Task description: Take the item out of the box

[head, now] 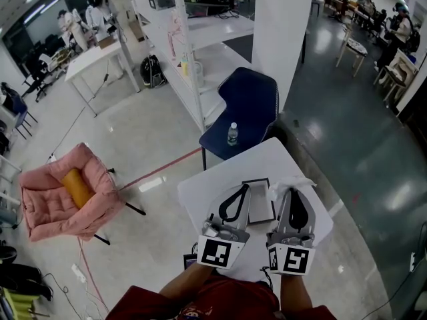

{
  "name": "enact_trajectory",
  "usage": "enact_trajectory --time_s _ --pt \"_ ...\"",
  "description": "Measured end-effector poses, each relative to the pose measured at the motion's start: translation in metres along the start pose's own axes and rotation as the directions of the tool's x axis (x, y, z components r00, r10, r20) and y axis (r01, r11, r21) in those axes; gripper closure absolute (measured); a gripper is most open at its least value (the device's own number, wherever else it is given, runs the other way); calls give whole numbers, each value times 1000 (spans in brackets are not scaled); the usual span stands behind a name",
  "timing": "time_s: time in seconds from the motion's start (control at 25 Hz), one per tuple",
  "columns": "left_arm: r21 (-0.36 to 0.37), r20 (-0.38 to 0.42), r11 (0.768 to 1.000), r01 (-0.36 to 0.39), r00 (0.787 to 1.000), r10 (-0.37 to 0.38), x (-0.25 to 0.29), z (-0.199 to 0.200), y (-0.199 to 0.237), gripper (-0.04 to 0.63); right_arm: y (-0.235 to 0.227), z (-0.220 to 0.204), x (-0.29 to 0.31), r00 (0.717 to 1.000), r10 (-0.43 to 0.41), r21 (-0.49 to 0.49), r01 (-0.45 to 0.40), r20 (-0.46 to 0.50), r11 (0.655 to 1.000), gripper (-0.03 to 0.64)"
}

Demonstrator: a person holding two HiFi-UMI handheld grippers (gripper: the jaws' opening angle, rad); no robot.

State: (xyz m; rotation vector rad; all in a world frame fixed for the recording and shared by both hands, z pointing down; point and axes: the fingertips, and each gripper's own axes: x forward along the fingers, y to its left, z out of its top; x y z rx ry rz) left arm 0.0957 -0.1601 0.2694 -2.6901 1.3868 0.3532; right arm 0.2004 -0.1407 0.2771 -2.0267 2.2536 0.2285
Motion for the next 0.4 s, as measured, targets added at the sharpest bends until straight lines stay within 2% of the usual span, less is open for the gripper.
enact_trajectory --time_s 0.4 --pt "2 1 1000 -9 1000 9 -1 -2 -3 594 -6 -4 0 1000 -6 0 6 -4 1000 607"
